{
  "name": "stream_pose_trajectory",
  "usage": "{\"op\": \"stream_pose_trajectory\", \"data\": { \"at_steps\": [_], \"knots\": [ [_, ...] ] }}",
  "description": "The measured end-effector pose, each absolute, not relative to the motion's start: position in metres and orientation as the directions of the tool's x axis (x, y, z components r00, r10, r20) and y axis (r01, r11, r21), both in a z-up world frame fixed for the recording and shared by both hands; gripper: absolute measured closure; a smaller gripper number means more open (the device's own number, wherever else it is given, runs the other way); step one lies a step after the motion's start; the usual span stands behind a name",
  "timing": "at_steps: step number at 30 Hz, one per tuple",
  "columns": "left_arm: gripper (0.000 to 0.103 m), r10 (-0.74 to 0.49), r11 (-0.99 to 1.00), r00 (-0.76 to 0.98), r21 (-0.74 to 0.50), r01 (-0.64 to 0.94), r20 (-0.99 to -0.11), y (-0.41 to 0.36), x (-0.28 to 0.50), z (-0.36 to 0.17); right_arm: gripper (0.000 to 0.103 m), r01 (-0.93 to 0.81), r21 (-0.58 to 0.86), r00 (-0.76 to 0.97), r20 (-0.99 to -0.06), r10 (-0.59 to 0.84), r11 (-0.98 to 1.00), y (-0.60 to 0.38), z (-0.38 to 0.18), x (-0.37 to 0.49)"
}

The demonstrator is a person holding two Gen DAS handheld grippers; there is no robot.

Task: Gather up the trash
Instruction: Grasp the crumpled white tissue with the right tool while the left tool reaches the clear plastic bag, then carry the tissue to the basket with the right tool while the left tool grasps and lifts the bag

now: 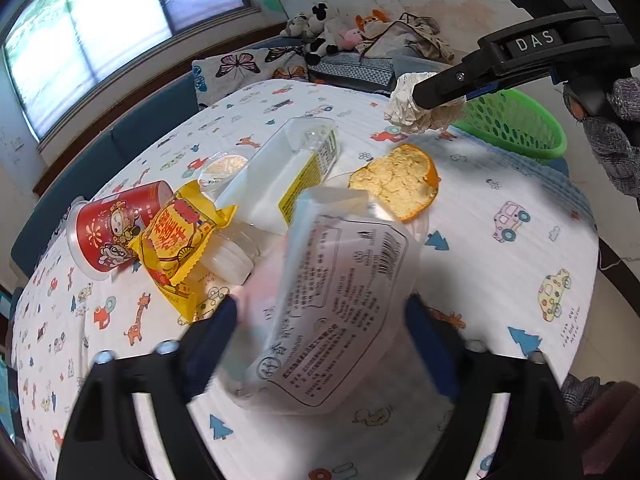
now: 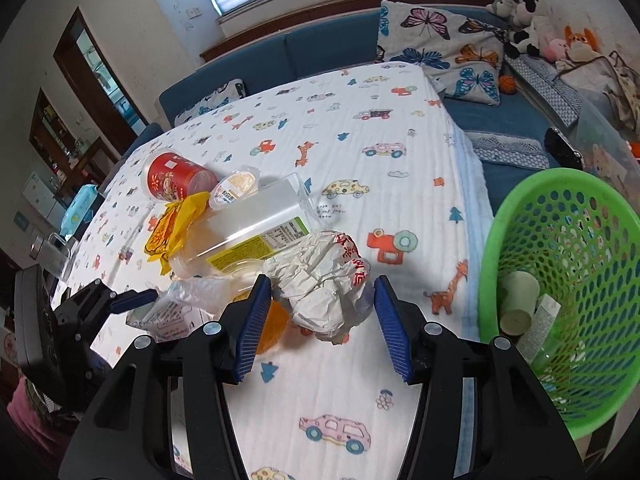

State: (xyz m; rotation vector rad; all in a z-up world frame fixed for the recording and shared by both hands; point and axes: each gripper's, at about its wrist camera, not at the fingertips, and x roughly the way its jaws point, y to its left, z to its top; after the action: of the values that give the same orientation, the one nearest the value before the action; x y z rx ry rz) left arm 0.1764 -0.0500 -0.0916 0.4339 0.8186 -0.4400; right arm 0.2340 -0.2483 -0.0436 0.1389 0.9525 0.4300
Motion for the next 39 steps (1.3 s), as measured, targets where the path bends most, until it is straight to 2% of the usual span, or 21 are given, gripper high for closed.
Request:
{"op": "stream_pose_trajectory", "data": {
  "at_steps": [9, 11, 20, 29, 39],
  "knots": [
    [0.017, -0.186, 0.814, 0.605, 0.223, 0.537, -0.774, -0.054, 0.181, -0.096, 0.049, -0.285, 0.301, 0.511, -0.755, 0.410, 0.910, -0.251, -0.042, 0.228],
    [0.027, -0.192, 0.816, 0.597, 0.212, 0.538, -0.779, -0.053, 0.183, -0.097, 0.049, -0.284, 0.301, 0.515, -0.753, 0.410, 0.910, -0.253, -0.041, 0.227],
    [0.051, -0.225, 0.848, 0.596, 0.147, 0.510, -0.771, -0.045, 0.179, -0.089, 0.049, -0.270, 0.299, 0.543, -0.738, 0.401, 0.915, -0.268, -0.032, 0.220],
    [0.056, -0.270, 0.883, 0.596, 0.053, 0.466, -0.756, -0.033, 0.167, -0.073, 0.049, -0.224, 0.293, 0.575, -0.730, 0.369, 0.930, -0.298, -0.029, 0.210],
    [0.058, -0.318, 0.901, 0.633, -0.018, 0.433, -0.705, -0.028, 0.158, -0.041, 0.049, -0.100, 0.264, 0.597, -0.755, 0.270, 0.959, -0.357, -0.037, 0.206]
  ]
}}
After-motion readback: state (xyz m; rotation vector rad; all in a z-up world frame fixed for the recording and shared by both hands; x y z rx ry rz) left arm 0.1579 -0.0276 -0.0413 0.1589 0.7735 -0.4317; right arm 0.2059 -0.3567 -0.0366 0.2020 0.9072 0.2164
